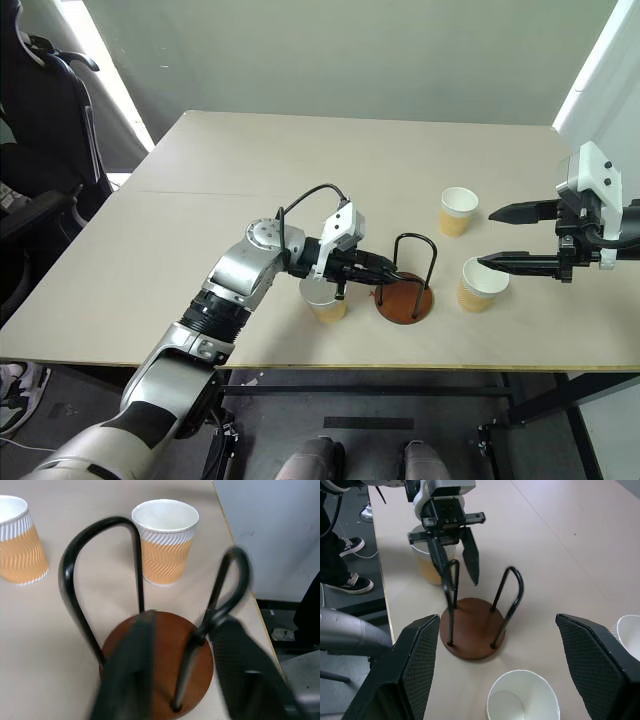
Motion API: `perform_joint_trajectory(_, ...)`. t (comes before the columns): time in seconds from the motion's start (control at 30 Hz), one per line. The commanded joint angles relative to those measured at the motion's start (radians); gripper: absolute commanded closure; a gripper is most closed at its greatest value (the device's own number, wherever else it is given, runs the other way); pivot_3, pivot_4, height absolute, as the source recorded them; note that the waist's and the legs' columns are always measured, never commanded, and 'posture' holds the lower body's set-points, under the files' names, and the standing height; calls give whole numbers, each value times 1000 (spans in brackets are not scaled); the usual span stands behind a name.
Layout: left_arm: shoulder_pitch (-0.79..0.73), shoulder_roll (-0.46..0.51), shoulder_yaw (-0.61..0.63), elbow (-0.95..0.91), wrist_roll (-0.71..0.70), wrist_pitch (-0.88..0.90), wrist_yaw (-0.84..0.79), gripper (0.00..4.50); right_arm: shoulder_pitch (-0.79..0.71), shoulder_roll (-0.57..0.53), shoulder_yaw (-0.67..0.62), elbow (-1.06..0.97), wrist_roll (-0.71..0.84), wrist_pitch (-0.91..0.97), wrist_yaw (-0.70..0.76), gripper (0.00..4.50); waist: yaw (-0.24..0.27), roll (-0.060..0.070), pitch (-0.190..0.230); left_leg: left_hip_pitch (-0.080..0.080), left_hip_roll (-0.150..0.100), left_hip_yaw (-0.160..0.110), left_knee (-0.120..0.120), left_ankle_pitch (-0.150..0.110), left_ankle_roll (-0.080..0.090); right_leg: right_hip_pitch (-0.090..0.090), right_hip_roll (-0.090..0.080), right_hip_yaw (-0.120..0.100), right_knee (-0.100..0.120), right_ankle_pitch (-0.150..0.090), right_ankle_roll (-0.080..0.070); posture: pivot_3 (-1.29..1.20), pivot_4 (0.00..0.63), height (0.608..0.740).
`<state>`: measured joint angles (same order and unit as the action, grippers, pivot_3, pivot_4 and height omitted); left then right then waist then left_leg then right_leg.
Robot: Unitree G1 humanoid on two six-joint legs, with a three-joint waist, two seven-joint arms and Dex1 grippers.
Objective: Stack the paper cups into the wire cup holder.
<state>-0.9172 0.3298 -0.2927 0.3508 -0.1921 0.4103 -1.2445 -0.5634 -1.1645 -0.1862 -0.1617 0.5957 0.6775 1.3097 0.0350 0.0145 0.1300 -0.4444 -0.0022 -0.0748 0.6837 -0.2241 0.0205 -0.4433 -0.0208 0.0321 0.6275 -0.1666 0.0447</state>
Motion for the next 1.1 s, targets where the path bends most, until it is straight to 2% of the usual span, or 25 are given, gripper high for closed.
perform_joint_trajectory(0.03, 2, -1, 6, -40, -12, -1, -6, 1556, -7, -26, -42, -13, 2, -16, -6, 730, 0, 0, 0, 0, 0, 0, 0, 0, 0, 0, 0, 0, 0, 0, 0, 0, 150, 740)
perform_joint_trajectory(0.17, 2, -2, 8, -42, -14, 0, -3, 188, -5, -26, -41, -11, -1, -20, -6, 730, 0, 0, 0, 0, 0, 0, 0, 0, 0, 0, 0, 0, 0, 0, 0, 0, 150, 740)
perform_joint_trajectory(0.2, 2, -2, 8, -42, -14, 1, -3, 32, -4, -26, -40, -10, -1, -21, -6, 730, 0, 0, 0, 0, 0, 0, 0, 0, 0, 0, 0, 0, 0, 0, 0, 0, 150, 740)
perform_joint_trajectory(0.4, -5, 6, 11, -55, -19, -9, -16, 32, -2, -26, -39, -10, 0, -20, -5, 730, 0, 0, 0, 0, 0, 0, 0, 0, 0, 0, 0, 0, 0, 0, 0, 0, 150, 740)
perform_joint_trajectory(0.77, -60, 83, 6, -26, 29, -97, -73, 32, -1, -13, -34, -32, 16, -4, -15, 730, 1, 0, 0, 0, 0, 0, 0, 0, 1, 0, 0, 0, 0, 0, 0, 0, 150, 740)
perform_joint_trajectory(1.1, -100, 118, 37, -5, 26, -132, -59, 32, -10, -8, -22, -41, 21, 1, -15, 730, 0, 0, 0, 0, 0, 0, 0, -1, 2, 0, 0, 0, 0, 0, 0, 0, 150, 740)
